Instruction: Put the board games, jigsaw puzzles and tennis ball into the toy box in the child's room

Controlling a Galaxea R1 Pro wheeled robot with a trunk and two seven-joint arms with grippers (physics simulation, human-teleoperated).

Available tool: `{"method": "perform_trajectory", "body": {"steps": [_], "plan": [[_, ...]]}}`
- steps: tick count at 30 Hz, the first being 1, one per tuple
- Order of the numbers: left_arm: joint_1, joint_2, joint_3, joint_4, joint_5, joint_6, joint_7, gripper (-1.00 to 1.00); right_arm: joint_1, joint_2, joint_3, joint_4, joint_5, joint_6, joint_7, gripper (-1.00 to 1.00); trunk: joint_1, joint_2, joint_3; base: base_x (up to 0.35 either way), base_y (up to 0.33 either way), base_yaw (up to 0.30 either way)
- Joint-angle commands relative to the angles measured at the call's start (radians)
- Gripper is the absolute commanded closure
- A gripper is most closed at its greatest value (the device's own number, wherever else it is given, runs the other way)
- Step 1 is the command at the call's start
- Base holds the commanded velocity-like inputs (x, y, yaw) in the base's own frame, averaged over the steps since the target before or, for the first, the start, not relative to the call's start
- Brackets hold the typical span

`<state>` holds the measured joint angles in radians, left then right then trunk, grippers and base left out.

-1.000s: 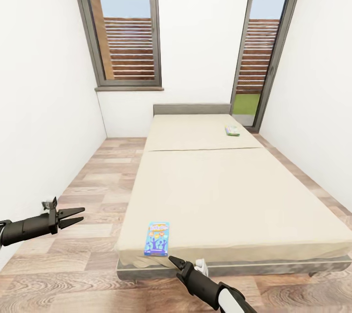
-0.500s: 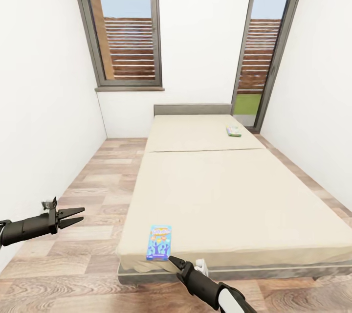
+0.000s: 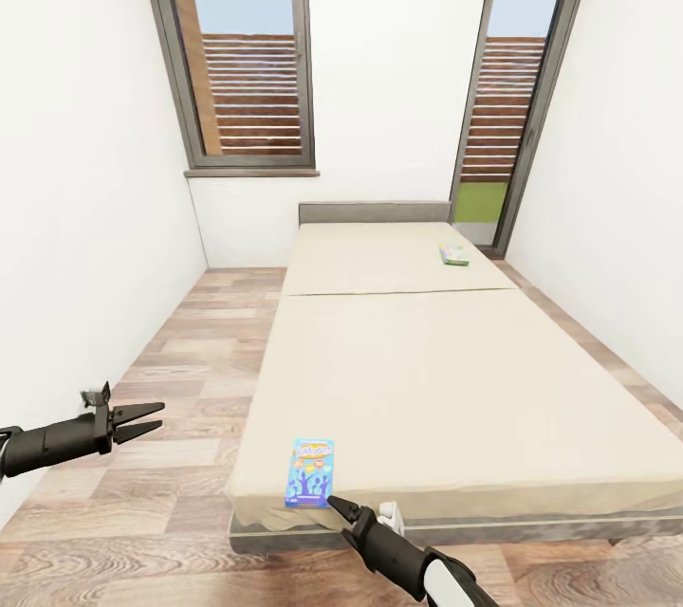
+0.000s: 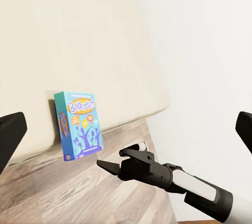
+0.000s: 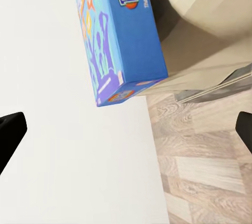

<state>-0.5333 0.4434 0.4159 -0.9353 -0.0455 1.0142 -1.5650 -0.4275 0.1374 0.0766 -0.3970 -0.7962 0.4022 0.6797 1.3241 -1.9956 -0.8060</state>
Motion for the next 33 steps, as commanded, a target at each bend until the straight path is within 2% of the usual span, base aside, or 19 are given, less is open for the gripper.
{"method": "perform_trajectory", "body": {"steps": [1, 16, 33], "plan": [[-0.001, 0.0, 0.001, 0.0, -0.005, 0.01, -0.006, -1.0, 0.0, -0.001, 0.003, 0.0, -0.009, 0.006, 0.0, -1.0, 0.0, 0.0, -0.001, 0.002, 0.001, 0.0], [-0.001, 0.0, 0.001, 0.0, -0.005, 0.01, -0.006, -1.0, 0.0, 0.0, 0.003, 0.0, -0.009, 0.006, 0.001, -1.0, 0.0, 0.0, -0.001, 0.001, 0.111, 0.0], [-0.001, 0.001, 0.001, 0.0, -0.005, 0.01, -0.006, -1.0, 0.0, -0.001, 0.003, 0.0, -0.009, 0.006, 0.0, -1.0, 0.0, 0.0, -0.001, 0.006, 0.016, 0.0]]}}
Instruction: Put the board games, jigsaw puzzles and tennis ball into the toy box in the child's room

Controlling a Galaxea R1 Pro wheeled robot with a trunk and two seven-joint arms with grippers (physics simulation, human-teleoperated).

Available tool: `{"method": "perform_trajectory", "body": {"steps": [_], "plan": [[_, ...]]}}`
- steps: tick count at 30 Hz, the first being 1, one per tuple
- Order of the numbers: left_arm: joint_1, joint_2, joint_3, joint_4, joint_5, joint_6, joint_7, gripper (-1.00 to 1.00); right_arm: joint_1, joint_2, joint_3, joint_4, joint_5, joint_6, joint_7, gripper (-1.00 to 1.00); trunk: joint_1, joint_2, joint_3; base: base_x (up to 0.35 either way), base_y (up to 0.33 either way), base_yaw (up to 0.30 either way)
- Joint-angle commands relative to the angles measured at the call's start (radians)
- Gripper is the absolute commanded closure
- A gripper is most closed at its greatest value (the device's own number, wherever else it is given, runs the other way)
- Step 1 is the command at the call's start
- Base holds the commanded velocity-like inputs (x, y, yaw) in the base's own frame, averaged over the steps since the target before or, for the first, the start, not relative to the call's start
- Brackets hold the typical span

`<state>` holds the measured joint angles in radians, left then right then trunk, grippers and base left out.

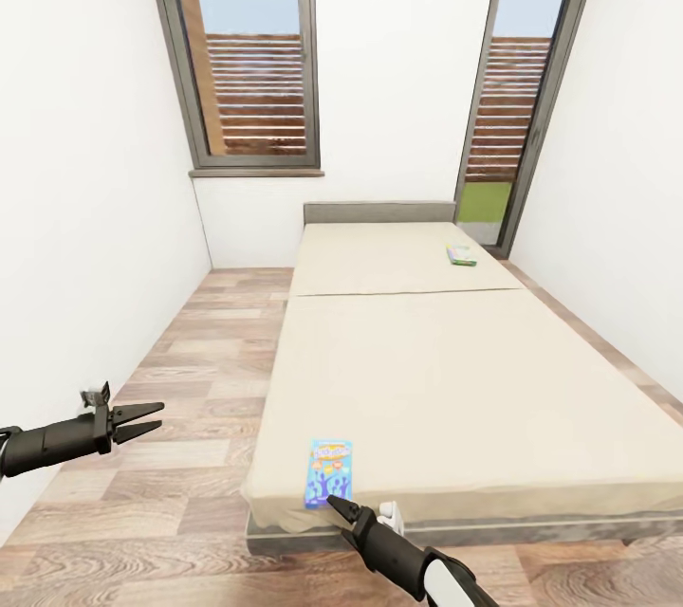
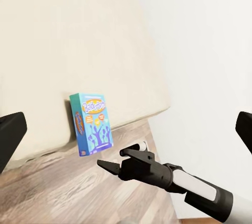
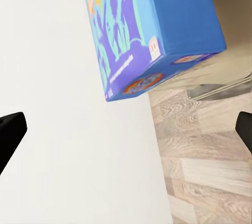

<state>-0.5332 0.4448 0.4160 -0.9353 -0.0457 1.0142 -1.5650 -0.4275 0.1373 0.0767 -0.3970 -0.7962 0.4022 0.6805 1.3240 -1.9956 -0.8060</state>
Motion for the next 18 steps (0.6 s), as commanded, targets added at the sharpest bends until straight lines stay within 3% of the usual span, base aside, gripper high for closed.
{"method": "perform_trajectory", "body": {"steps": [1, 8, 18], "plan": [[-0.001, 0.0, 0.001, 0.0, -0.005, 0.01, -0.006, -1.0, 0.0, -0.001, 0.003, 0.0, -0.009, 0.006, -0.001, -1.0, 0.0, 0.0, -0.001, 0.083, 0.001, 0.0], [-0.001, -0.001, 0.0, 0.0, -0.005, 0.01, -0.006, -1.0, 0.0, 0.0, 0.003, 0.0, -0.009, 0.006, -0.001, -1.0, 0.0, 0.0, -0.001, 0.138, 0.001, 0.0], [-0.001, -0.001, 0.0, 0.0, -0.005, 0.01, -0.006, -1.0, 0.0, 0.0, 0.003, 0.0, -0.009, 0.006, -0.001, -1.0, 0.0, 0.0, -0.001, 0.03, 0.0, 0.0]]}}
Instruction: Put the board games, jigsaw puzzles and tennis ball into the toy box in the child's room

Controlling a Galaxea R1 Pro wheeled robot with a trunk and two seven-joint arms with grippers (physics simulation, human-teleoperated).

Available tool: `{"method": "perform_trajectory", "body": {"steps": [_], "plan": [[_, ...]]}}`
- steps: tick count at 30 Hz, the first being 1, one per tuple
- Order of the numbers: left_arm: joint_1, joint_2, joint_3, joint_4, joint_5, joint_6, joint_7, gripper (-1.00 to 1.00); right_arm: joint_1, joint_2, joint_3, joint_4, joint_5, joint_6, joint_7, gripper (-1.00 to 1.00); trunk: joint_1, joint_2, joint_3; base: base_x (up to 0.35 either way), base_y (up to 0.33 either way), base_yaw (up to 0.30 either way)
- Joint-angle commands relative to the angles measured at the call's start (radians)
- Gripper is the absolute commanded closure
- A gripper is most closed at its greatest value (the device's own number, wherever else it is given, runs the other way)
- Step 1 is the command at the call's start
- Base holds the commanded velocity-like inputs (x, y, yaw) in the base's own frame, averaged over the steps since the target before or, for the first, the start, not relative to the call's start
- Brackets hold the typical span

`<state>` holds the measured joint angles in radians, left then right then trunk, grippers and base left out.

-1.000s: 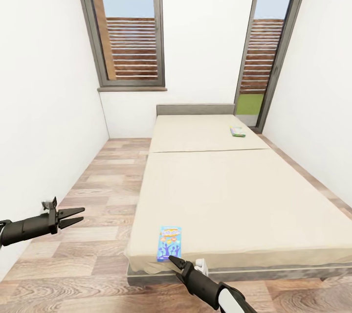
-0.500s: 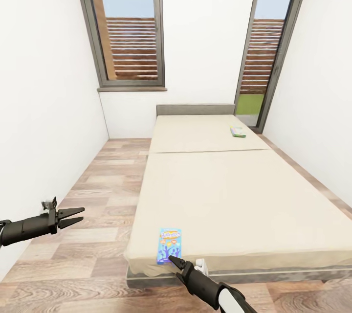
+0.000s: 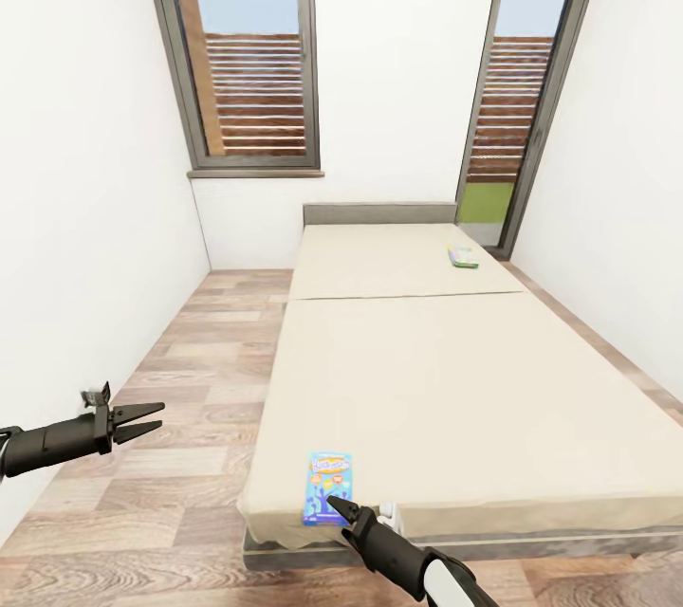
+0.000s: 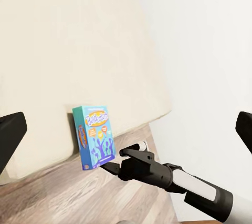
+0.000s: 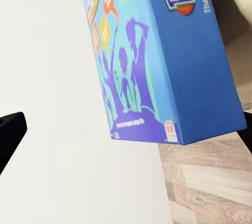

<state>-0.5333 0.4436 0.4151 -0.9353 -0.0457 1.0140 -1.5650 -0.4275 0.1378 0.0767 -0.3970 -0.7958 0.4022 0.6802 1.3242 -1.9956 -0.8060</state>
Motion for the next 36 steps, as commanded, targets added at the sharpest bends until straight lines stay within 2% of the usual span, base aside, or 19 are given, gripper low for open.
{"method": "perform_trajectory", "body": {"steps": [1, 36], "plan": [[-0.001, 0.0, 0.001, 0.0, -0.005, 0.011, -0.006, -1.0, 0.0, 0.0, 0.003, 0.0, -0.009, 0.006, -0.001, -1.0, 0.0, 0.0, -0.001, 0.007, 0.0, 0.0], [-0.001, 0.001, 0.002, 0.0, -0.005, 0.01, -0.006, -1.0, 0.0, -0.001, 0.003, 0.0, -0.008, 0.006, 0.0, -1.0, 0.0, 0.0, -0.001, 0.005, 0.0, 0.0]]}}
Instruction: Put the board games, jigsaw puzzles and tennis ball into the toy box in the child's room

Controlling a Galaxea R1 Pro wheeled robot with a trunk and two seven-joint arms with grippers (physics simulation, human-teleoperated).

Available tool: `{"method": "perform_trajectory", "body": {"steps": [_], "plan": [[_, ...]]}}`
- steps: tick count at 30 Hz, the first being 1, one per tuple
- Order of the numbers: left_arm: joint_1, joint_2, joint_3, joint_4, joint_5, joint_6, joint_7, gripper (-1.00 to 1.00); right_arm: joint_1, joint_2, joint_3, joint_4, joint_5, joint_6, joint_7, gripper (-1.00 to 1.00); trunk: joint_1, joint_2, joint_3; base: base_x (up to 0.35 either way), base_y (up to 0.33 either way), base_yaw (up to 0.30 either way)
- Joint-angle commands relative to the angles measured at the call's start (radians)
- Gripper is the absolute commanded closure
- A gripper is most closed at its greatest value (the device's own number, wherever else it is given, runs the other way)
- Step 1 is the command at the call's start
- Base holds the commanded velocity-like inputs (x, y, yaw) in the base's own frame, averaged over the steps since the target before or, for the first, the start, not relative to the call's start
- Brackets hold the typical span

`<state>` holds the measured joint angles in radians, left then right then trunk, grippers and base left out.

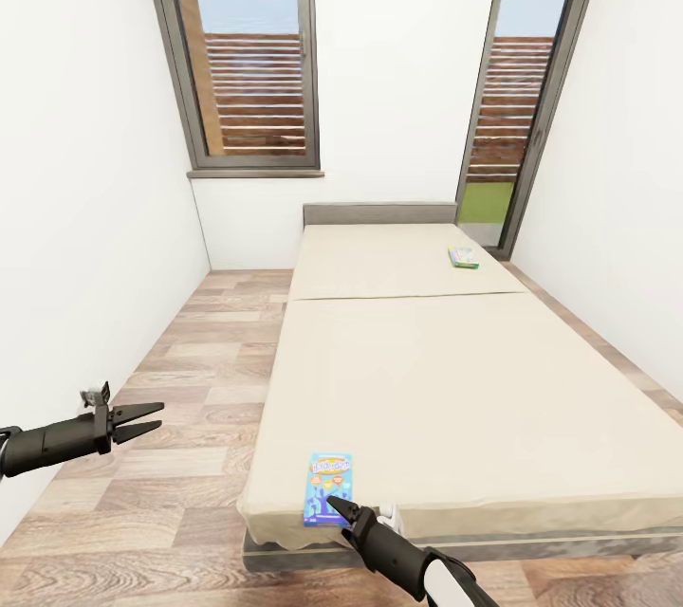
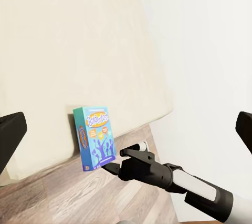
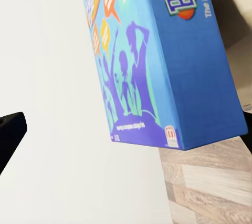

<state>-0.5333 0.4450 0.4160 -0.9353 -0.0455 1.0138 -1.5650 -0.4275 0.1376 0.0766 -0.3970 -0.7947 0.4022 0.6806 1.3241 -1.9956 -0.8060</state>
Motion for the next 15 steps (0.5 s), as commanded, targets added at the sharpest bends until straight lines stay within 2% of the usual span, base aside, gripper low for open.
{"method": "perform_trajectory", "body": {"steps": [1, 15], "plan": [[-0.001, 0.0, 0.001, 0.0, -0.005, 0.011, -0.006, -1.0, 0.0, -0.001, 0.003, 0.0, -0.009, 0.006, 0.0, -1.0, 0.0, 0.0, -0.001, 0.005, 0.0, 0.0], [-0.001, 0.001, 0.001, 0.0, -0.005, 0.011, -0.006, -1.0, 0.0, -0.001, 0.003, 0.0, -0.009, 0.006, 0.0, -1.0, 0.0, 0.0, -0.001, 0.001, 0.0, 0.0]]}}
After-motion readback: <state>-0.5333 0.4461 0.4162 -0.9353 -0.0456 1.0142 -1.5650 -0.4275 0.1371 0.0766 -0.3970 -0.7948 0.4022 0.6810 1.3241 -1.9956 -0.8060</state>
